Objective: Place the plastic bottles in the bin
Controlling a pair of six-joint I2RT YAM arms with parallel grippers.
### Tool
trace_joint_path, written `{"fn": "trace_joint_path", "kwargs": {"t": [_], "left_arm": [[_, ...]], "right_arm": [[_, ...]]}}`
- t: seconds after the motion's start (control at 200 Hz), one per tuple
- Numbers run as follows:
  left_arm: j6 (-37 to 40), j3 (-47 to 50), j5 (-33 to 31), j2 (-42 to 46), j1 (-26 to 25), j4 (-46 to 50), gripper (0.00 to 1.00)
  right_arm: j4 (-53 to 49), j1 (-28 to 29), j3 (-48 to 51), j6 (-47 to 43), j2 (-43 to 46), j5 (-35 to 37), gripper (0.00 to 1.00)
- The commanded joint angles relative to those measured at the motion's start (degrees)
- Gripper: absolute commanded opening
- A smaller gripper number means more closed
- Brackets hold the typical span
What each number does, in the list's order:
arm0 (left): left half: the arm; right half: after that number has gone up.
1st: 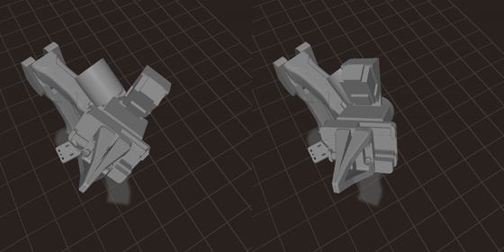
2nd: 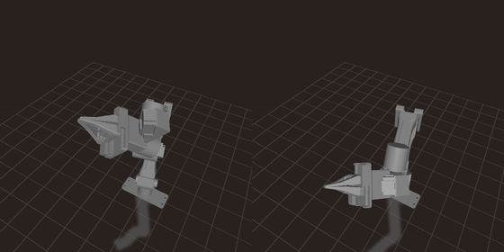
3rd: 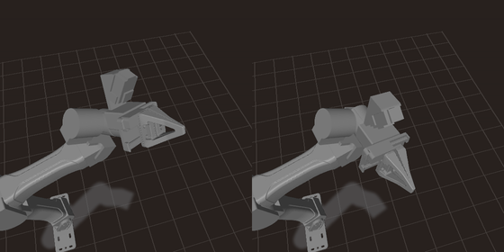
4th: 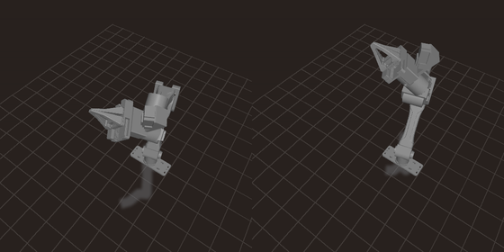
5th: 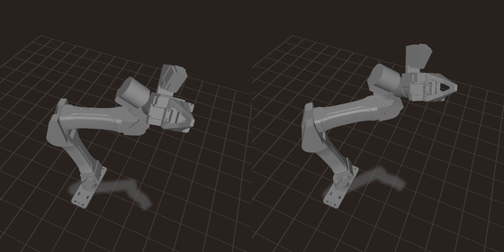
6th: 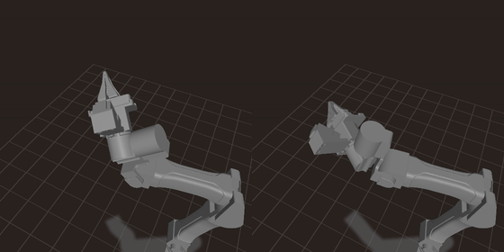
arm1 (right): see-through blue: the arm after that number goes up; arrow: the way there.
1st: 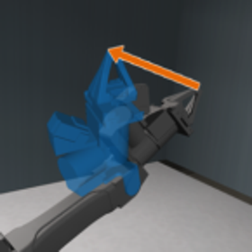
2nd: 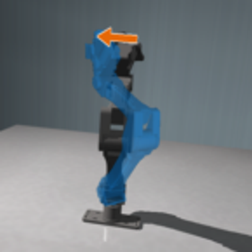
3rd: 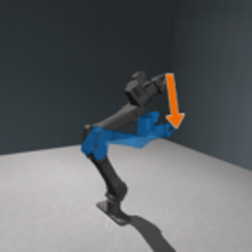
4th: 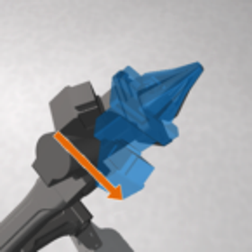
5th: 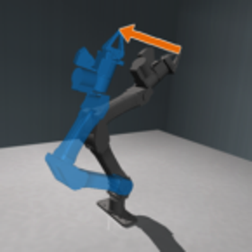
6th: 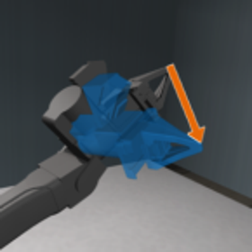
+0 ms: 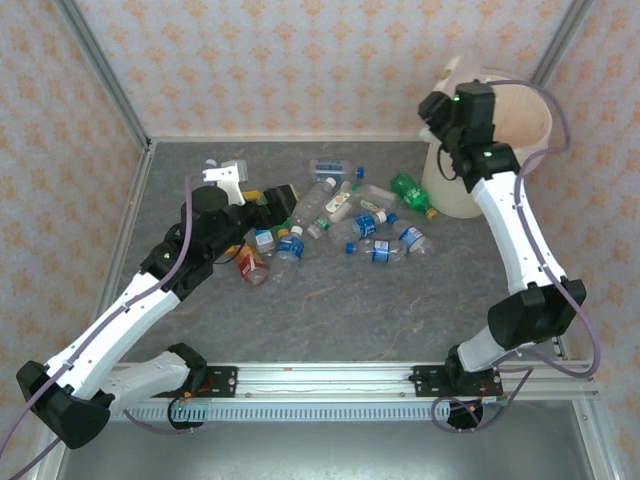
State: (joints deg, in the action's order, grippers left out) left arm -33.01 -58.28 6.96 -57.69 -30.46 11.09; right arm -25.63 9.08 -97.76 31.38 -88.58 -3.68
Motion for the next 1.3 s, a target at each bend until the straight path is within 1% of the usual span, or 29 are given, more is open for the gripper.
{"fn": "trace_joint_path", "kwargs": {"t": [0.0, 0.12, 0.285, 0.385, 0.676, 0.796, 0.971, 1.061, 1.111, 1.136, 1.226, 1.296], "left_arm": [[-0.1, -2.4, -2.9, -1.8, -0.8, -0.3, 0.99], [0.2, -3.6, -3.4, -3.1, -1.4, -0.2, 0.99], [1.1, -4.1, -3.4, -4.7, -1.4, -1.5, 0.99], [1.3, -4.7, -3.4, -5.8, -1.5, -1.7, 0.99], [2.1, -4.8, -4.0, -7.1, -1.5, -2.1, 0.99], [2.2, -4.7, -4.4, -7.5, -1.5, -2.4, 0.99], [2.3, -4.9, -4.6, -8.5, -1.5, -2.5, 0.99], [2.8, -5.3, -4.6, -9.1, -1.5, -2.4, 0.99], [2.9, -5.4, -4.5, -9.4, -1.5, -2.6, 0.99], [3.1, -5.4, -4.3, -9.5, -1.5, -2.5, 0.99], [3.7, -6.0, -4.1, -10.0, -1.5, -2.4, 0.99], [4.1, -6.3, -4.1, -10.1, -1.5, -2.4, 0.99]], "right_arm": [[-1.4, -4.4, -3.4, 2.7, -1.1, -3.3, 0.54], [-1.0, -9.3, -5.0, 5.7, -2.8, -5.5, 0.54], [-2.3, -13.7, -9.1, 8.2, -7.2, -8.0, 0.55], [-5.5, -15.0, -13.3, 8.3, -11.0, -7.9, 0.55], [-10.3, -17.0, -22.7, 7.9, -18.8, -7.7, 0.55], [-11.3, -17.0, -22.3, 7.6, -18.8, -6.7, 0.56], [-11.3, -17.2, -19.6, 6.7, -16.4, -5.8, 0.58], [-11.2, -17.2, -18.0, 6.5, -15.0, -5.3, 0.64], [-11.1, -17.3, -17.1, 6.3, -14.2, -5.0, 0.65], [-11.2, -17.2, -16.7, 6.2, -13.9, -4.8, 0.68], [-11.5, -17.3, -16.3, 5.7, -12.8, -4.5, 0.71], [-12.0, -17.3, -16.5, 5.0, -12.0, -4.2, 0.75]]}}
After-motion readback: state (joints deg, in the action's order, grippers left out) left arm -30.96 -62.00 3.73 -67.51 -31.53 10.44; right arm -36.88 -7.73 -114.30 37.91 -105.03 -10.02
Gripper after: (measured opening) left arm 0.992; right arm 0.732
